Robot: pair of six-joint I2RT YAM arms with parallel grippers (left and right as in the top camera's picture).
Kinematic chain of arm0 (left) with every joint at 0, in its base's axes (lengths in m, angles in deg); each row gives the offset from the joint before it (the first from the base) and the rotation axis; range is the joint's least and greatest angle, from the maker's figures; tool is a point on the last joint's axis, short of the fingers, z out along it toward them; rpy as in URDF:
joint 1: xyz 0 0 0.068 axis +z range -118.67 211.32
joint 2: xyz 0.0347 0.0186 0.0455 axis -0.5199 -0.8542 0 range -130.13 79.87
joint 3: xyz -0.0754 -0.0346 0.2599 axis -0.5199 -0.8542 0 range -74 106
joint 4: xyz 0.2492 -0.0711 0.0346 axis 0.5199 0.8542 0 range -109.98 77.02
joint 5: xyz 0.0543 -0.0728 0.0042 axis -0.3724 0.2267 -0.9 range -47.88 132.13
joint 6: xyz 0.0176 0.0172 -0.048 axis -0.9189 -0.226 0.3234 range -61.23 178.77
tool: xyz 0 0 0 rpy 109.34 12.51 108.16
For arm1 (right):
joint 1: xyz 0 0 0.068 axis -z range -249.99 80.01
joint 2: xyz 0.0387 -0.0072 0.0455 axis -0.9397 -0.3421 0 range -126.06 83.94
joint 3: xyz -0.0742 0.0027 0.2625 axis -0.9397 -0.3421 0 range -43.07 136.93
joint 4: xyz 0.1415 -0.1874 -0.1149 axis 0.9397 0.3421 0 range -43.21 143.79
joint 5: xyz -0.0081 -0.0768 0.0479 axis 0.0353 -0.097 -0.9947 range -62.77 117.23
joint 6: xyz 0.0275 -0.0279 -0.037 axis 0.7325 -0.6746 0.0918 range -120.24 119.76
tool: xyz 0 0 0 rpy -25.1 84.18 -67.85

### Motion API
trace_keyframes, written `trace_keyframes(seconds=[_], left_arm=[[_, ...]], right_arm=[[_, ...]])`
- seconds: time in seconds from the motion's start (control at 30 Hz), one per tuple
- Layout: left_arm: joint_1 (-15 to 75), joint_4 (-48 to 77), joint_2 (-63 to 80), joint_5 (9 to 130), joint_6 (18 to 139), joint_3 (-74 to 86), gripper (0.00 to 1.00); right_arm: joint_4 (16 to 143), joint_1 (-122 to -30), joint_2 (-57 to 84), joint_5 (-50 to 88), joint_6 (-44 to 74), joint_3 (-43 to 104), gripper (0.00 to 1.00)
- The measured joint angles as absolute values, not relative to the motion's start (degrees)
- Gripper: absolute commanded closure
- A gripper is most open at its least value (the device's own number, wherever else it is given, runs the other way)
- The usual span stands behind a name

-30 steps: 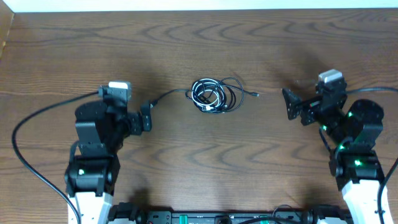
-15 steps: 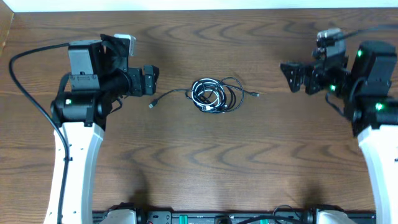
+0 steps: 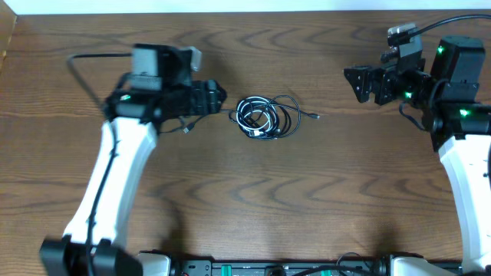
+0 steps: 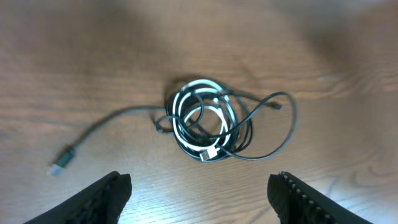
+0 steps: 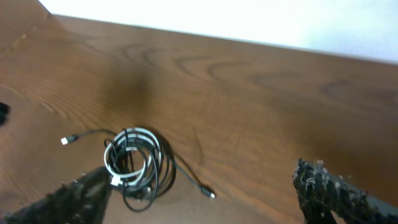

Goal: Untangle cables
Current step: 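Move both grippers forward and lower the left gripper onto the cable bundle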

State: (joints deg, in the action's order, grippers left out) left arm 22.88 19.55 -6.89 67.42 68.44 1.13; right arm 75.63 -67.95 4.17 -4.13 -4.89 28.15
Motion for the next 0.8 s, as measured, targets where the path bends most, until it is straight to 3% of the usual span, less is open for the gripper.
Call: trace_keyframes(seconds=[0.37,0.47,0.7,0.8], left_arm=[[11.97,17.10,-21.28,56.89,90.54,1.13,0.43],[10.00,16.94,-23.96,54.94,93.66,1.13,0.50],[7.95,16.62,-27.02,50.90,101.51,1.13,0.52],[7.64,15.76,-28.71,50.27,104.29,1.13,0.59]], right_arm=[[78.19,-67.95,0.13,-4.08,-4.87,28.15,0.14],[78.74,-67.95,-0.14,-4.08,-4.87,28.15,0.14],[79.11,-67.95,-0.14,-4.08,-4.87,28.15,0.15],[79.24,-67.95,-0.14,-4.08,-4.87,28.15,0.15]])
